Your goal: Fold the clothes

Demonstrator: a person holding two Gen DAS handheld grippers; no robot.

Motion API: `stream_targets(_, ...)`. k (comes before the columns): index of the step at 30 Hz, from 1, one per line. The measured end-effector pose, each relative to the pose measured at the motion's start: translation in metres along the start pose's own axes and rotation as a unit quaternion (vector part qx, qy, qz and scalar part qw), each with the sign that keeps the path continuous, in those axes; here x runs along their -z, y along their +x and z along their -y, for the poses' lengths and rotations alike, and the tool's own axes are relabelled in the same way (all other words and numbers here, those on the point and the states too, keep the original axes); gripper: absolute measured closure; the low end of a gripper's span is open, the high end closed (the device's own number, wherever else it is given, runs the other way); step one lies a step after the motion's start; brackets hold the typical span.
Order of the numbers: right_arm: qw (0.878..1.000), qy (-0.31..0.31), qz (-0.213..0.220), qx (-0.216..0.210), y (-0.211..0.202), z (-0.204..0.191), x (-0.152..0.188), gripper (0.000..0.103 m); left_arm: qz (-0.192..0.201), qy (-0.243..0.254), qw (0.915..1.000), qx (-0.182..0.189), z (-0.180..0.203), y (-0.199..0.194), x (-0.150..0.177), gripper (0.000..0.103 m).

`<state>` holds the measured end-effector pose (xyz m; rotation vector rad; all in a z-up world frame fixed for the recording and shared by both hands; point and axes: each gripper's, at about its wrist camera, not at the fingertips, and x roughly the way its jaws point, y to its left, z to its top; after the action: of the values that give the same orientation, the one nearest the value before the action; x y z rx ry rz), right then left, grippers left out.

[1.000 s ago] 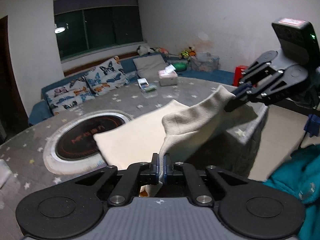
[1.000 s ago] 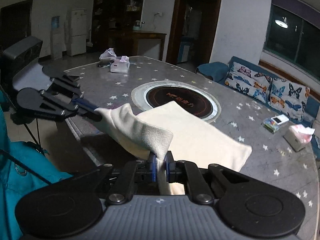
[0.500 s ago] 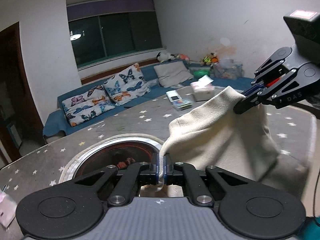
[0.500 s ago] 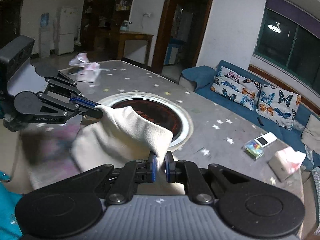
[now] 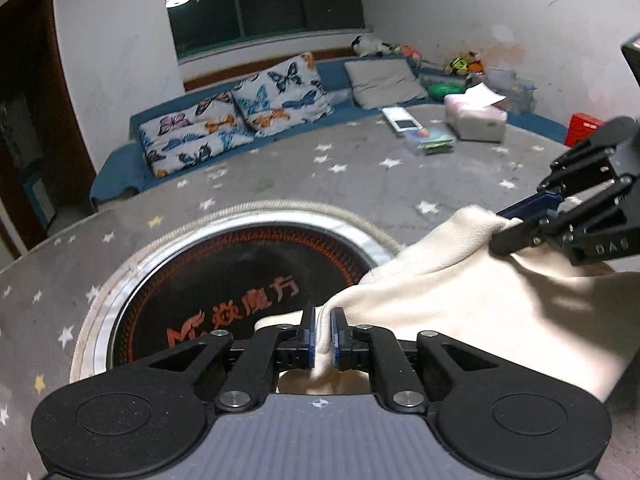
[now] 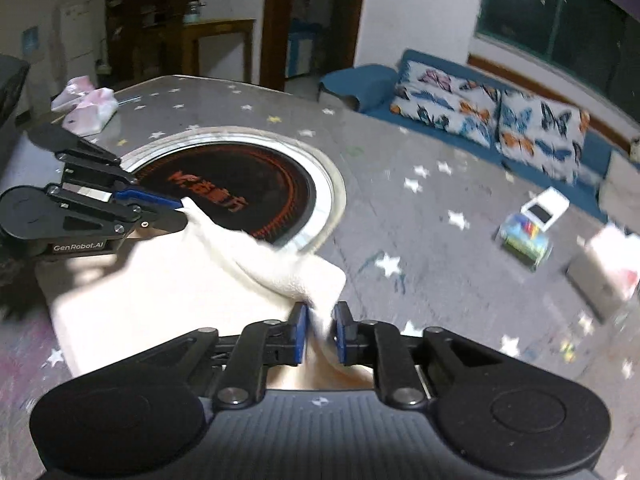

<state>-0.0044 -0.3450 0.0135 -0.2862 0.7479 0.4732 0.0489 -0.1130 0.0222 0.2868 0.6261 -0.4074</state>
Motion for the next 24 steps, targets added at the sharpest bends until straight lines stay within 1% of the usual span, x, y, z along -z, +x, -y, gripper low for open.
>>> stream_targets(1,1.0,0.005,-0.002,0.001,0.002,0.001,0.002,0.084,-0.001,-0.002,1.0,-0.003,0.0,0.001,0.001,0.084)
stream_targets(2,1.0,0.01,-0.002,0.002,0.003,0.002,0.005,0.084,-0.001,-0.006,1.0,-0.007,-0.001,0.001,0.001,0.083)
stream_targets(3,1.0,0.017,0.0,0.003,0.003,0.002,0.006,0.078,-0.002,-0.01,0.9999,-0.011,-0.002,0.001,0.001,0.081)
stream_targets(4,1.0,0.024,0.003,0.006,0.002,0.003,0.007,0.068,-0.002,-0.015,0.9998,-0.015,-0.003,0.001,0.001,0.078)
stream_targets(5,0.999,0.032,0.009,0.009,-0.001,0.003,0.008,0.063,0.001,-0.025,0.9995,-0.017,-0.005,0.0,0.0,0.076)
stream_targets(6,0.999,0.04,0.017,0.012,-0.005,0.003,0.008,0.058,0.003,-0.035,0.9992,-0.019,-0.006,-0.001,-0.001,0.07)
stream_targets(7,0.999,0.046,0.025,0.013,-0.01,0.003,0.008,0.057,0.009,-0.043,0.9988,-0.02,-0.006,-0.006,-0.001,0.062)
stream_targets(8,0.998,0.05,0.032,0.013,-0.015,0.002,0.01,0.055,0.017,-0.051,0.9983,-0.022,-0.006,-0.011,0.0,0.059)
stream_targets(9,0.998,0.053,0.039,0.012,-0.02,0.0,0.01,0.047,0.023,-0.055,0.9979,-0.023,-0.006,-0.015,0.0,0.055)
stream_targets(10,0.997,0.055,0.045,0.011,-0.025,-0.002,0.01,0.04,0.029,-0.06,0.9974,-0.025,-0.005,-0.02,0.001,0.054)
stream_targets(11,0.997,0.055,0.05,0.009,-0.03,-0.006,0.012,0.037,0.035,-0.066,0.9969,-0.024,-0.004,-0.027,0.002,0.053)
stream_targets(12,0.997,0.054,0.055,0.007,-0.035,-0.01,0.014,0.03,0.041,-0.073,0.9962,-0.024,-0.003,-0.034,0.004,0.048)
stream_targets(13,0.997,0.051,0.058,0.004,-0.039,-0.015,0.016,0.025,0.043,-0.078,0.9957,-0.023,-0.002,-0.039,0.006,0.045)
stream_targets(17,0.997,0.028,0.078,-0.005,-0.056,-0.038,0.025,0.016,0.051,-0.096,0.9935,-0.032,0.007,-0.063,0.019,0.044)
stream_targets(18,0.996,0.026,0.084,-0.011,-0.06,-0.044,0.028,0.012,0.054,-0.102,0.9928,-0.036,0.009,-0.068,0.023,0.043)
stream_targets(21,0.995,0.028,0.092,-0.03,-0.067,-0.057,0.037,0.007,0.052,-0.127,0.9898,-0.037,0.013,-0.079,0.034,0.032)
stream_targets(23,0.995,0.037,0.09,-0.032,-0.066,-0.06,0.042,0.005,0.047,-0.139,0.9886,-0.034,0.015,-0.081,0.039,0.031)
stream_targets(24,0.995,0.045,0.088,-0.031,-0.064,-0.06,0.045,0.002,0.043,-0.142,0.9883,-0.036,0.016,-0.08,0.041,0.029)
